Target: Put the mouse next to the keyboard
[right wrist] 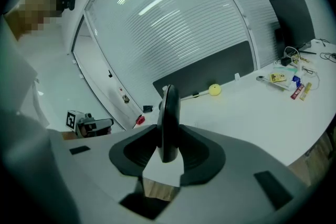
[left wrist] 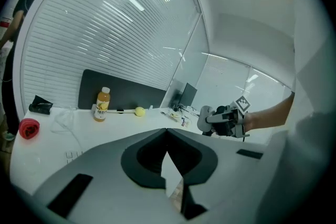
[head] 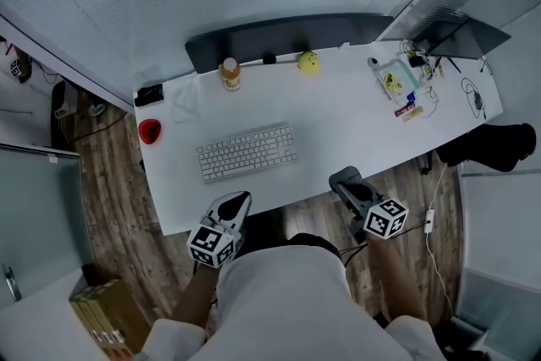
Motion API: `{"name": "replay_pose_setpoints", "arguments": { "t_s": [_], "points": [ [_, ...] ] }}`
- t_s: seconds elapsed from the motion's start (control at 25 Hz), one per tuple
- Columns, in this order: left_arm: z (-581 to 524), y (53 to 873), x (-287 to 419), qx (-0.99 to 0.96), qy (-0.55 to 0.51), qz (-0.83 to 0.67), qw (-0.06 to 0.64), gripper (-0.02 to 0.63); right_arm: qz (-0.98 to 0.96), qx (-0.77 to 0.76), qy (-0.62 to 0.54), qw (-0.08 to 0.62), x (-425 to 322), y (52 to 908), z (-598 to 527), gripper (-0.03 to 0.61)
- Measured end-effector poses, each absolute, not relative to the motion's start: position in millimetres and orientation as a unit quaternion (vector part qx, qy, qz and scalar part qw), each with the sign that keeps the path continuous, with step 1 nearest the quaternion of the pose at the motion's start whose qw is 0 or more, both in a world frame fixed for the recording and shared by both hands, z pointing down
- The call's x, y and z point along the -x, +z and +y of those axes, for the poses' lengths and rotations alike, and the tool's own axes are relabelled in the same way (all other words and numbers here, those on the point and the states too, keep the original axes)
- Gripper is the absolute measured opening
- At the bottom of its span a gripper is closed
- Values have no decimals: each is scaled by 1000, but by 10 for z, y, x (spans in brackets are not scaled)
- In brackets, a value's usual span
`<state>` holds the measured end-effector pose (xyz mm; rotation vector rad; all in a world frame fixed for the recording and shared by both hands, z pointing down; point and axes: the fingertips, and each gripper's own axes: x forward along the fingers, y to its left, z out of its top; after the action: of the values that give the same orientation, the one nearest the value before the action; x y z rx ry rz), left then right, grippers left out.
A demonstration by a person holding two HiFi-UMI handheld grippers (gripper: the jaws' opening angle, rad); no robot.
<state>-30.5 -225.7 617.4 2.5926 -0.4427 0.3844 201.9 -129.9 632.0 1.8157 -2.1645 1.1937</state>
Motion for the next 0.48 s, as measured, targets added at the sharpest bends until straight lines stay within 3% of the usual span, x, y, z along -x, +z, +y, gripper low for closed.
{"name": "replay_pose_setpoints", "arguments": {
  "t_s": [0.48],
  "points": [
    [-2266,6444,219,-939,174,-138,261,17,-693,-568,426,123,-2008,6687,-1612,141]
  ]
}}
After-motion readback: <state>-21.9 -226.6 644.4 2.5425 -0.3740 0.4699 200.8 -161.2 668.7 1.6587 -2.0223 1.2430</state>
